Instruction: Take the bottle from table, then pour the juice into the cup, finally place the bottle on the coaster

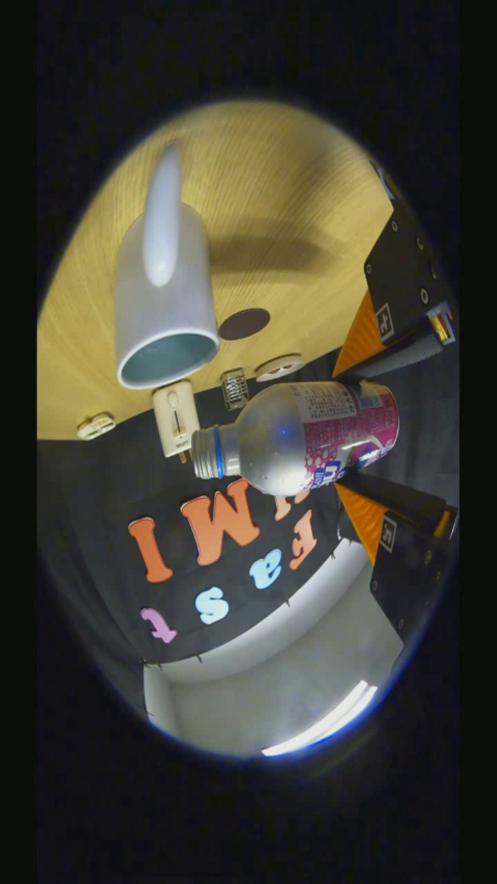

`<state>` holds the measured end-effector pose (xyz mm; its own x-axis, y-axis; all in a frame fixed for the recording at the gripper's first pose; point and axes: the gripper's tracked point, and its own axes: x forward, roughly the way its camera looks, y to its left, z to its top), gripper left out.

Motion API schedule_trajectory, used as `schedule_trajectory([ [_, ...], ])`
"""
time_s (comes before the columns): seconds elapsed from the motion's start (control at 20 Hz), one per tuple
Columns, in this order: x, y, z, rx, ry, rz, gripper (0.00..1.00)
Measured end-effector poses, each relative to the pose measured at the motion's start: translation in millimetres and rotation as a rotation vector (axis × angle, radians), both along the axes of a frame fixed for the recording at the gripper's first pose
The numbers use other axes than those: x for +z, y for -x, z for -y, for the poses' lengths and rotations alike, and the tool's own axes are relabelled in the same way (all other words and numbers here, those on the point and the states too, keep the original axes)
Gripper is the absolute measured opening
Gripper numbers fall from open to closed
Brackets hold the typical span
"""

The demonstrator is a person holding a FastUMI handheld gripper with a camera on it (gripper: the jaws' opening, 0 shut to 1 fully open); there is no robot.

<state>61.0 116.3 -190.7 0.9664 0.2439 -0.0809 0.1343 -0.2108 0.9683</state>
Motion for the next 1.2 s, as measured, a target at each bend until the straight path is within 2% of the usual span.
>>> schedule_trajectory([
  [0.2,1.2,0.2,18.2,-0.037,0.256,0.020,0.75],
  [0.55,6.1,-3.3,44.2,-0.023,0.648,0.062,0.75],
  [0.85,15.6,-13.9,57.9,-0.028,0.908,0.101,0.75],
  [1.2,21.3,-39.7,44.1,-0.017,1.174,0.126,0.75],
])
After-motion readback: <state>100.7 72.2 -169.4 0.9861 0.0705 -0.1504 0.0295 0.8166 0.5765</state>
